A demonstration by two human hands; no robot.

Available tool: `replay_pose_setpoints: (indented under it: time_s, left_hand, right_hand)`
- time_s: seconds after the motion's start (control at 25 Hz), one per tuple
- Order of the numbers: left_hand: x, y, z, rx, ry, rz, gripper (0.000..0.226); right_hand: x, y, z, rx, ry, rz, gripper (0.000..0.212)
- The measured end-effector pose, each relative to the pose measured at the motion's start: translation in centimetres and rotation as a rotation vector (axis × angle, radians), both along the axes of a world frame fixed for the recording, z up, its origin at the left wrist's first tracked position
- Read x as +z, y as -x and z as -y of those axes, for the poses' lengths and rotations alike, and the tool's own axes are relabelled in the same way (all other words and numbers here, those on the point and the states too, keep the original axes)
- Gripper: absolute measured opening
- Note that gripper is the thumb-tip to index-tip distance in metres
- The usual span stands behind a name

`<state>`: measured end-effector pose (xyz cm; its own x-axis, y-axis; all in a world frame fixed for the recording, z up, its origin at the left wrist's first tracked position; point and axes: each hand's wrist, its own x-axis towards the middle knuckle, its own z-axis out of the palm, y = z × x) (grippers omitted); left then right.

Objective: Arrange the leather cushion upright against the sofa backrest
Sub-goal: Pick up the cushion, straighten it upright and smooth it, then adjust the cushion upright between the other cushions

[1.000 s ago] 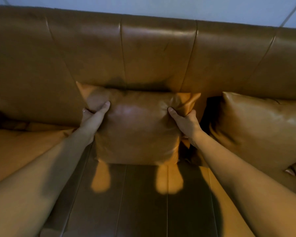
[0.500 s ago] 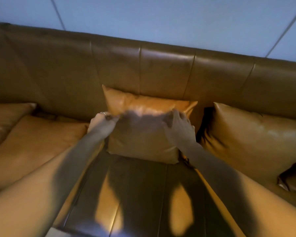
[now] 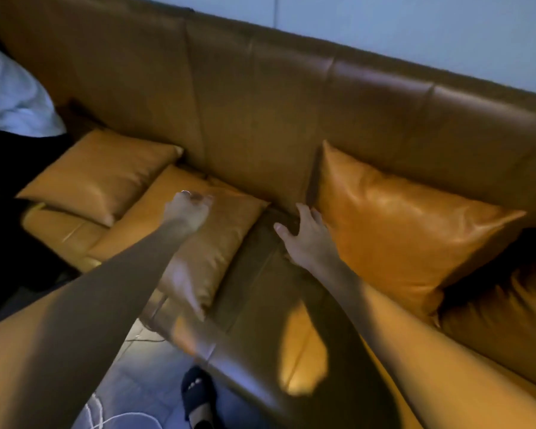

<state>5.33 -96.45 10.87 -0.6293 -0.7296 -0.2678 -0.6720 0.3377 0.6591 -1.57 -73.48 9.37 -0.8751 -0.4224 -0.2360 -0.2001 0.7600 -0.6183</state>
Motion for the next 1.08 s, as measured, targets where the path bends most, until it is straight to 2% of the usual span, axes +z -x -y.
replay_pose_setpoints:
  time_s: [0.16, 0.28, 0.48, 0.6, 0.72, 0.96, 1.08]
  left_hand:
    - [-2.9, -1.2, 8.5, 0.085, 0.000, 0.069, 0.040]
    - [-5.7, -1.5, 14.3, 0.064, 0.005, 0.136, 0.042]
    - [-10.8, -0.3, 20.8, 0.077, -0.082, 0.217, 0.057]
    - [-13.0, 0.9, 23.0, 0.049, -0.121, 0.271, 0.070]
    - [-14.7, 2.3, 24.9, 0.078, -0.197, 0.251, 0.083]
    - [-15.5, 4.5, 26.3, 0.109, -0.282, 0.206, 0.089]
    - [-14.9, 5.1, 26.7, 0.127, -0.294, 0.209, 0.096]
  right_hand:
    - [-3.1, -0.2, 9.1, 0.016, -0.015, 0.095, 0.078]
    - [-6.3, 0.0, 15.3, -0.011, 0.010, 0.197, 0.077]
    - [-11.7, 1.4, 21.2, -0.344, 0.026, 0.408, 0.071]
    - [-13.9, 2.6, 22.4, -0.576, 0.086, 0.490, 0.064]
    - [-15.3, 3.9, 22.3, -0.723, 0.244, 0.573, 0.073]
    - [-16.2, 5.6, 21.5, -0.841, 0.425, 0.810, 0.093]
    - [-15.0, 5.7, 20.6, -0.830, 0.456, 0.915, 0.095]
